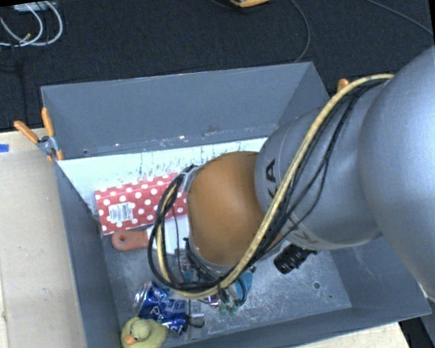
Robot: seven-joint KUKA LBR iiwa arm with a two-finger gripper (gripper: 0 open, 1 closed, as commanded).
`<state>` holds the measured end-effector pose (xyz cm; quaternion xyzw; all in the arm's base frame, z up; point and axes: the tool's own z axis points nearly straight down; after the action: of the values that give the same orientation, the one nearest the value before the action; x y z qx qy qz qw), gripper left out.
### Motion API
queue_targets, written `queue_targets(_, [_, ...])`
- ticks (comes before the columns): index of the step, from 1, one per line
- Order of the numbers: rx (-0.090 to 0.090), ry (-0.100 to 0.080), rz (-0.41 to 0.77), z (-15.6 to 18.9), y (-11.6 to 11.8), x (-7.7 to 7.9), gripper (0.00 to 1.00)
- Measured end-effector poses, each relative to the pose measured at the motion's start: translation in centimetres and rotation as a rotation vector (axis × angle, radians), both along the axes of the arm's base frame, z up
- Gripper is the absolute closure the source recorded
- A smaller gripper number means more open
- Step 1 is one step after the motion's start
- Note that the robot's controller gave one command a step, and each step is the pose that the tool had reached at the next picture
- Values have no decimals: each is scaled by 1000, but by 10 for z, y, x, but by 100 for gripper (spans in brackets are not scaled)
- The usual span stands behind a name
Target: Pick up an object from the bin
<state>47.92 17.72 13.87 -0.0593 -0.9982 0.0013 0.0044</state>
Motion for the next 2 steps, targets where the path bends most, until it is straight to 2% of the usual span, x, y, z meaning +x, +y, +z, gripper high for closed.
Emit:
queue_targets(1, [0, -4, -111, 19, -13, 6, 0])
queue_targets(2, [0, -2, -137, -38, -14, 5, 0])
